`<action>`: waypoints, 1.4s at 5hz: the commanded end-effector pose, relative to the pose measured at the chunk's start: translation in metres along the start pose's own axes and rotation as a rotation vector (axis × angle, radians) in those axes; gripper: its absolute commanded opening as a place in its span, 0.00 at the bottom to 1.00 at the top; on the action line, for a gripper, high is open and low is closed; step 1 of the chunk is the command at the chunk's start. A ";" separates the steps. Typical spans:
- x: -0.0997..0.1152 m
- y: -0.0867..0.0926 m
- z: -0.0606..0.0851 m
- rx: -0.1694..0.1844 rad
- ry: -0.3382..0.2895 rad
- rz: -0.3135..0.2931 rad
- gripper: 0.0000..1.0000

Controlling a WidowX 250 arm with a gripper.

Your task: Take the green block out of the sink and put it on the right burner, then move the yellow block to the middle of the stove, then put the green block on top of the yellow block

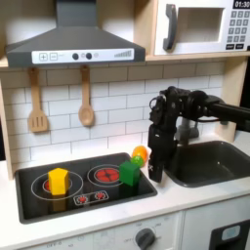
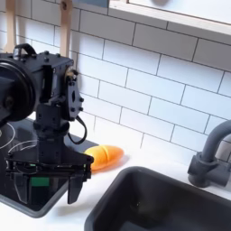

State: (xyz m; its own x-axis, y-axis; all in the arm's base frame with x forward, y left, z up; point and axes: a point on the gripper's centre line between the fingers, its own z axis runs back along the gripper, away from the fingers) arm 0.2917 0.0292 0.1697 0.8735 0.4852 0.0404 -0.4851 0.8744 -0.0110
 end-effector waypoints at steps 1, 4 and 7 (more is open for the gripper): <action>0.000 0.000 0.000 0.000 0.000 0.000 1.00; 0.011 0.005 0.008 -0.010 -0.011 0.033 1.00; 0.047 0.031 0.009 0.021 -0.045 0.135 1.00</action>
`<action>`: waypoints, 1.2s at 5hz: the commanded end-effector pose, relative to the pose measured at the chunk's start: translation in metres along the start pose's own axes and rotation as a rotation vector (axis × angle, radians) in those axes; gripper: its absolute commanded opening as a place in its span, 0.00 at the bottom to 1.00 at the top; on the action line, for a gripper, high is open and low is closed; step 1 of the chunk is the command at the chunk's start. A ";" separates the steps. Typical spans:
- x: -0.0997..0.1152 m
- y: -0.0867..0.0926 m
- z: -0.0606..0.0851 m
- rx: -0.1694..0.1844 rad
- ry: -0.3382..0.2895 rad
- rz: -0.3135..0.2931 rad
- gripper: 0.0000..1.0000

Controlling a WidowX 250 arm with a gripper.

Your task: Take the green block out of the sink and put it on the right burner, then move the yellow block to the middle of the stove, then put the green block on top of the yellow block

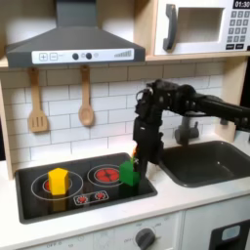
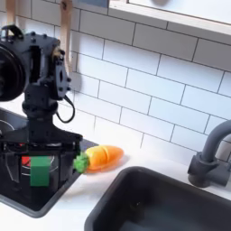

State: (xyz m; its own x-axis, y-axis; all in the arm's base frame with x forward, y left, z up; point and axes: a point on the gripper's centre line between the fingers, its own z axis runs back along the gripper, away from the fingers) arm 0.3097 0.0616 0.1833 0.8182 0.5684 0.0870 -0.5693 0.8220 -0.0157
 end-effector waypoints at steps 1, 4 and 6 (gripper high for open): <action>0.030 0.019 -0.008 0.023 0.008 0.090 1.00; 0.055 0.037 -0.010 0.009 -0.002 0.245 1.00; 0.061 0.041 -0.009 0.025 -0.021 0.333 1.00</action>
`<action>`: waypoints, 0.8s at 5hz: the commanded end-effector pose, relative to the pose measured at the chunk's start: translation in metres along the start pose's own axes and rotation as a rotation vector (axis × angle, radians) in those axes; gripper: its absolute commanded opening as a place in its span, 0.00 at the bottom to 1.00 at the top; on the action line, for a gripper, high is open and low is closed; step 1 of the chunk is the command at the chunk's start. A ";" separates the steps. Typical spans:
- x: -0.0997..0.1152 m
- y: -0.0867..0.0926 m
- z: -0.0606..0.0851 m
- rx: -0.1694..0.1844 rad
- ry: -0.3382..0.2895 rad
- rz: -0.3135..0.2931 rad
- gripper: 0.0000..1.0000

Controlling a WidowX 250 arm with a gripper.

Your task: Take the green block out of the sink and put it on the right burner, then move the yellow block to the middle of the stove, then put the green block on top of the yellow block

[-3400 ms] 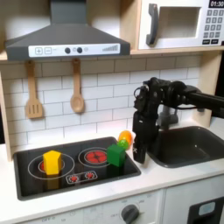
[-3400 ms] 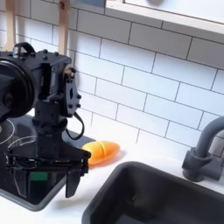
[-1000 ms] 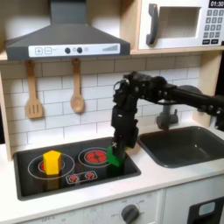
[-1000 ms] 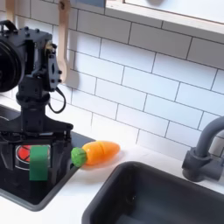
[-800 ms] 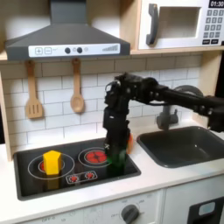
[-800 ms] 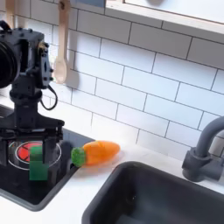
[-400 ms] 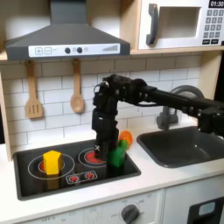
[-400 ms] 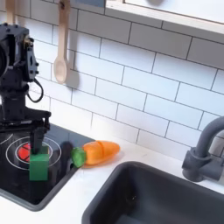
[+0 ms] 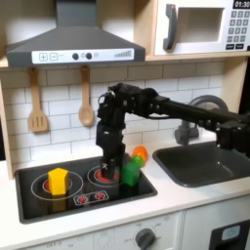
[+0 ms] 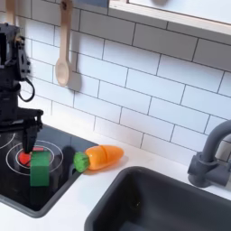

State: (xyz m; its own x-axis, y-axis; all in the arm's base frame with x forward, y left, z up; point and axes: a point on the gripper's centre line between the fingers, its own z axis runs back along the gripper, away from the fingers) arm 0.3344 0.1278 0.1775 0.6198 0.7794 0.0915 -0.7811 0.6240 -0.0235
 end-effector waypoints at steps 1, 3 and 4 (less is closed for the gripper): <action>0.007 0.000 0.003 -0.008 -0.008 0.070 1.00; -0.016 -0.001 0.001 -0.135 0.165 -0.232 1.00; -0.022 -0.001 0.004 -0.181 0.180 -0.365 1.00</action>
State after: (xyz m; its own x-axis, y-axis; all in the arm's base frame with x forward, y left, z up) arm 0.3228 0.1123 0.1736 0.8631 0.5004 -0.0683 -0.5032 0.8404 -0.2012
